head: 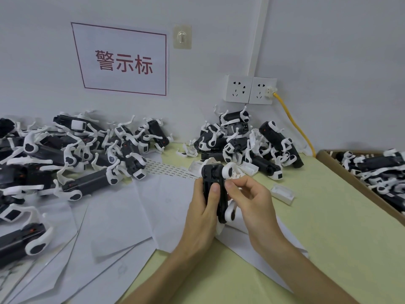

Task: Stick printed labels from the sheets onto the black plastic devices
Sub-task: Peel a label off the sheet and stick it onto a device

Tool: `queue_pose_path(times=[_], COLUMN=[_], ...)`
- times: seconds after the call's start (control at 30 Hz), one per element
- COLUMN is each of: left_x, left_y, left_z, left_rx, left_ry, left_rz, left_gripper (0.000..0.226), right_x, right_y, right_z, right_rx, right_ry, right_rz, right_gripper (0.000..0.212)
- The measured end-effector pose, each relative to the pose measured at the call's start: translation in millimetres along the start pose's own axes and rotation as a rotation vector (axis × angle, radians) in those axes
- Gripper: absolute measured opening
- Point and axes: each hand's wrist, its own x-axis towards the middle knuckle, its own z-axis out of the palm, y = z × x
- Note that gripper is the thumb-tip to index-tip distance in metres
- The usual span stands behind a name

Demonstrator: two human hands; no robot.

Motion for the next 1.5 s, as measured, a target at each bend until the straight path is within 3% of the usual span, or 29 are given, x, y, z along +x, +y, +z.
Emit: queue_pose_path(times=[0.2, 0.47, 0.67, 0.83, 1.0, 1.13, 1.3, 1.5], left_x=[1, 8, 2, 5, 5, 8, 6, 5], left_y=[2, 0, 4, 2, -1, -2, 1, 0], left_z=[-2, -6, -1, -4, -6, -6, -8, -6], left_rx=[-0.003, -0.060, -0.054, -0.059, -0.040, -0.030, -0.036, -0.021], left_ry=[-0.040, -0.017, -0.103, -0.148, -0.165, -0.147, -0.148, -0.124], left_rz=[-0.026, -0.105, -0.092, -0.107, -0.124, -0.113, -0.144, -0.154], left_gripper=[0.036, 0.052, 0.047, 0.048, 0.055, 0.047, 0.057, 0.059], right_x=[9, 13, 11, 15, 15, 15, 16, 15], right_y=[-8, -14, -10, -8, -9, -9, -5, 0], right_z=[-11, -15, -12, -16, -22, -23, -25, -20], right_rx=[0.087, 0.011, 0.053, 0.125, 0.044, 0.024, -0.033, -0.026], right_ry=[-0.078, -0.262, -0.291, -0.407, -0.447, -0.484, -0.539, -0.487], right_rz=[0.100, 0.061, 0.089, 0.151, 0.155, 0.134, 0.115, 0.132], right_gripper=[0.025, 0.016, 0.057, 0.049, 0.055, 0.058, 0.035, 0.051])
